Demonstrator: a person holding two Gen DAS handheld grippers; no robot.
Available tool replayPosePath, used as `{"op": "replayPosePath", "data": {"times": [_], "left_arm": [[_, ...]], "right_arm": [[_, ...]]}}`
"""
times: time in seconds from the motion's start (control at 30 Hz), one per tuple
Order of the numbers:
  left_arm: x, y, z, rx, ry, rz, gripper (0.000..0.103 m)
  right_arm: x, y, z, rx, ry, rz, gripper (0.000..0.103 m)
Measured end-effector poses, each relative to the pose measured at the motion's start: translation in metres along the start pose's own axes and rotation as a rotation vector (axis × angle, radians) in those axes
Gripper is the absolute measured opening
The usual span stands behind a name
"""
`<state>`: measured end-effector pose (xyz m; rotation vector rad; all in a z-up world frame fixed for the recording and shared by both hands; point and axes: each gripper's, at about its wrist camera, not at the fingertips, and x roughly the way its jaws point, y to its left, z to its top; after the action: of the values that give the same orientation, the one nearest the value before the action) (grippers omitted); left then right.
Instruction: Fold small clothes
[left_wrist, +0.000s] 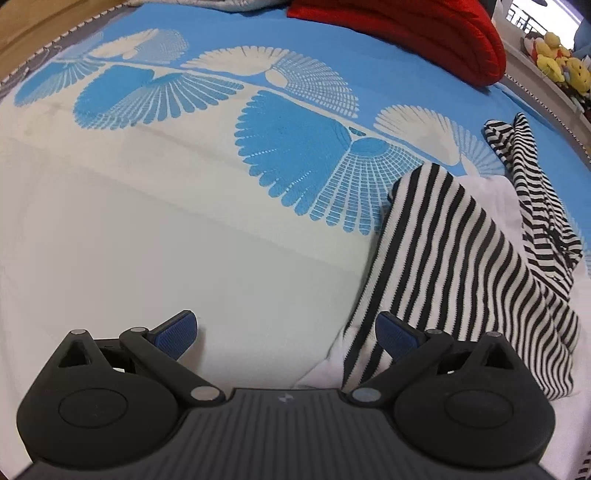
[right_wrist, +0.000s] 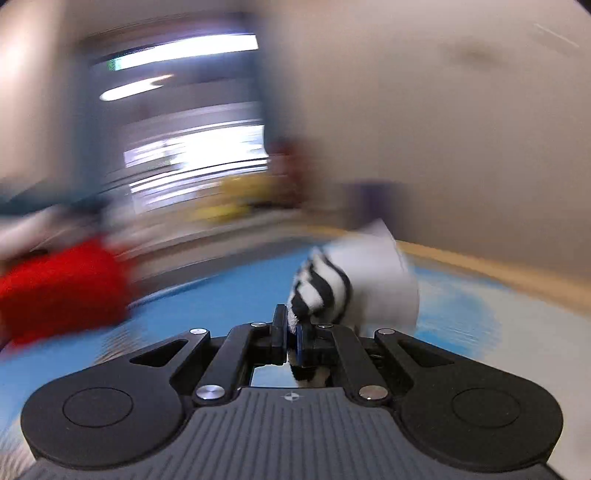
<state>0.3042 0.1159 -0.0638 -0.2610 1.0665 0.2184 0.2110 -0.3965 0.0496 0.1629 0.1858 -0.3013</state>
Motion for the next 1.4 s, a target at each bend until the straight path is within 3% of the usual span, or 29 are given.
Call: {"op": "replayPosePath", "data": {"times": [0.07, 0.1, 0.13, 0.2, 0.27, 0.43, 0.5, 0.7, 0.8, 0.9, 0.97, 1.07, 1.17, 1.3, 1.4], "left_arm": [[0.000, 0.000, -0.001, 0.007, 0.000, -0.001, 0.103], [-0.001, 0.001, -0.002, 0.011, 0.000, -0.001, 0.103], [-0.001, 0.002, -0.002, 0.014, 0.000, -0.001, 0.103], [-0.003, 0.005, -0.003, 0.013, 0.002, -0.007, 0.103], [-0.005, 0.008, -0.003, 0.011, -0.001, -0.015, 0.103], [-0.003, 0.008, -0.005, 0.021, 0.010, -0.002, 0.103], [0.000, 0.006, -0.006, 0.026, 0.021, -0.001, 0.103], [0.007, -0.007, -0.011, 0.091, 0.031, 0.029, 0.103], [0.010, -0.011, -0.012, 0.117, 0.032, 0.043, 0.103], [0.008, -0.015, -0.012, 0.134, 0.016, 0.049, 0.103], [0.007, -0.018, -0.013, 0.148, 0.005, 0.063, 0.103], [0.001, -0.024, -0.016, 0.175, -0.028, 0.080, 0.103], [-0.017, -0.028, -0.017, 0.206, -0.113, 0.098, 0.103], [-0.052, -0.032, -0.025, 0.283, -0.243, 0.106, 0.103], [-0.080, -0.032, -0.030, 0.384, -0.347, 0.122, 0.103]], "right_arm": [[-0.019, 0.079, -0.023, -0.214, 0.082, 0.318, 0.031], [-0.028, 0.105, -0.036, -0.312, 0.157, 0.429, 0.059], [-0.036, 0.127, -0.052, -0.391, 0.222, 0.491, 0.069], [-0.049, 0.147, -0.077, -0.523, 0.287, 0.544, 0.069], [-0.047, 0.139, -0.078, -0.554, 0.283, 0.494, 0.069], [0.000, 0.068, -0.051, -0.257, 0.362, 0.193, 0.067], [0.011, 0.047, -0.059, -0.224, 0.424, 0.130, 0.065], [0.052, 0.034, -0.133, -0.460, 0.673, -0.012, 0.062], [0.052, 0.023, -0.131, -0.430, 0.671, -0.009, 0.063], [0.041, 0.022, -0.109, -0.346, 0.596, 0.036, 0.067], [0.033, 0.022, -0.103, -0.361, 0.578, 0.030, 0.070], [0.025, 0.017, -0.103, -0.363, 0.612, 0.015, 0.071], [0.006, 0.016, -0.084, -0.306, 0.588, 0.025, 0.071], [-0.035, 0.018, -0.052, -0.199, 0.491, 0.060, 0.085], [-0.068, 0.020, -0.048, -0.134, 0.506, 0.115, 0.086]]}}
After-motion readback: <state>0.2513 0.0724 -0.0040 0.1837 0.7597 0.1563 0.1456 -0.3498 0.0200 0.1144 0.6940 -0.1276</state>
